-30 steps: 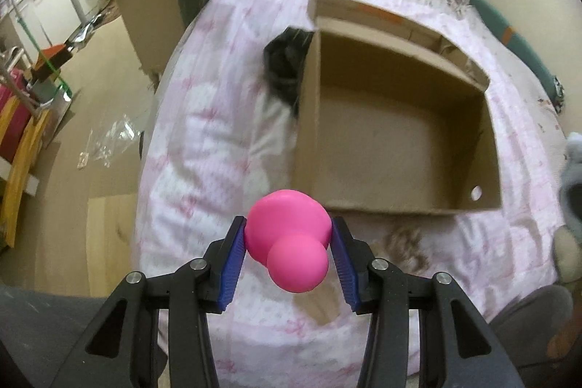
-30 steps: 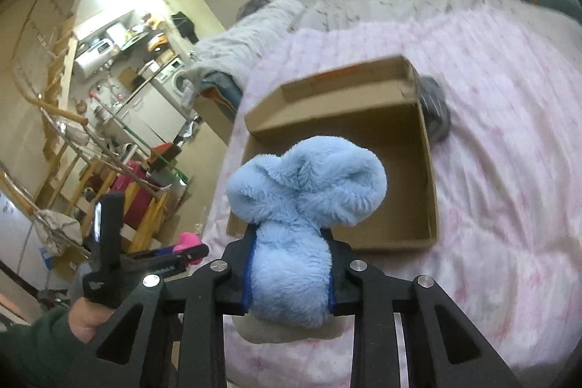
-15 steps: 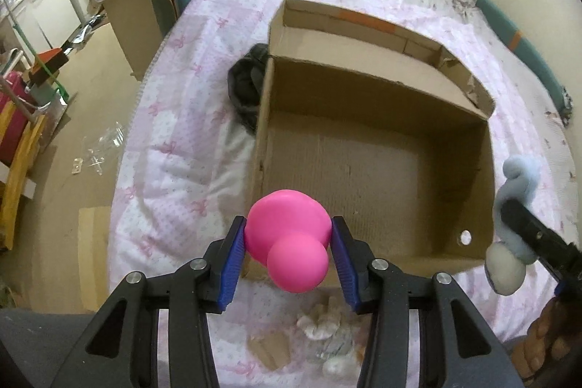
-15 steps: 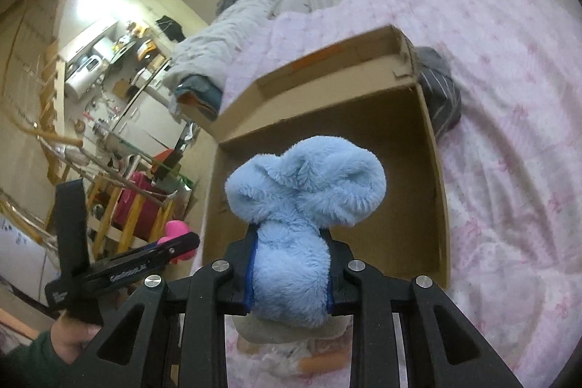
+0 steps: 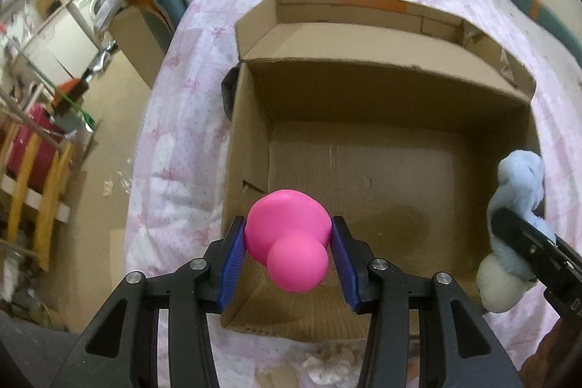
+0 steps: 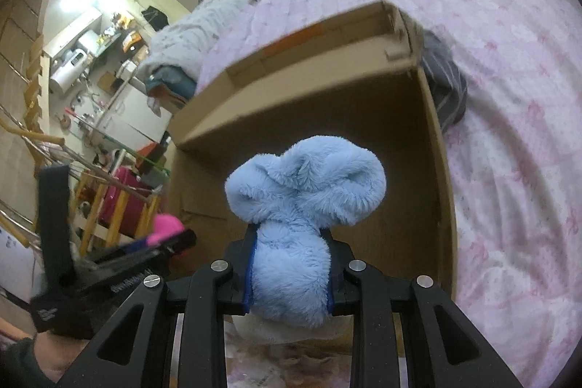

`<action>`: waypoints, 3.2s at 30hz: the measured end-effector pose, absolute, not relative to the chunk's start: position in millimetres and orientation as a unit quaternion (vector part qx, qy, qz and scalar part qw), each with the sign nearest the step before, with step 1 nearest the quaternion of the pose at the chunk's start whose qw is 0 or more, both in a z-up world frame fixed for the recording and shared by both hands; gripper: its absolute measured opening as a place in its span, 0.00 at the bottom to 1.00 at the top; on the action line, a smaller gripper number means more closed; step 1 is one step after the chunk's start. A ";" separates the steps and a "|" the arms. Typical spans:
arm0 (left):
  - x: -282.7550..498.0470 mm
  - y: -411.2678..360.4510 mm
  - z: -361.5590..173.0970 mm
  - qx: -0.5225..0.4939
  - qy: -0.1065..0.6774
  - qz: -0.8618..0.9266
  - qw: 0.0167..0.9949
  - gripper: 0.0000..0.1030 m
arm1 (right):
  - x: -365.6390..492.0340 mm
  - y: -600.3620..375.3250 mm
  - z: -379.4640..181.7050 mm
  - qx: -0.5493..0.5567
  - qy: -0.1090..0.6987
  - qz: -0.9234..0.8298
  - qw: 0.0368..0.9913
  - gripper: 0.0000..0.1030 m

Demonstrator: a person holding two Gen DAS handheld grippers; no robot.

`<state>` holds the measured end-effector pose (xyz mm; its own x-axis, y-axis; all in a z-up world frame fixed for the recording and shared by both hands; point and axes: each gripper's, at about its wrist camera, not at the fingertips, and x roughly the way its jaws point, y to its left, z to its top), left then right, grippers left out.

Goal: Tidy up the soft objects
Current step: 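Carry the duck and sock bundle over the box and open both tools, then withdraw both tools from the box back toward the remaining items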

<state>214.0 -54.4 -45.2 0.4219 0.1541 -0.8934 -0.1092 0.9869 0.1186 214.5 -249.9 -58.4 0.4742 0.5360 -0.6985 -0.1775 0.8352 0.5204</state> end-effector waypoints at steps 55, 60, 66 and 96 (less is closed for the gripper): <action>148.6 -39.0 0.2 -0.032 0.476 0.076 0.876 0.72 | 147.0 -274.1 -26.6 0.167 0.386 0.180 0.889 1.00; 135.8 -23.3 11.1 -0.035 0.464 0.065 0.883 0.72 | 138.3 -281.4 -19.5 0.186 0.384 0.159 0.890 1.00; 119.4 -4.8 15.2 -0.042 0.455 0.057 0.888 0.73 | 125.4 -286.6 -19.3 0.188 0.397 0.130 0.889 1.00; 109.0 17.3 -84.6 -0.103 0.610 -0.004 0.786 0.72 | 88.4 -244.5 -45.5 0.155 0.449 0.154 0.866 1.00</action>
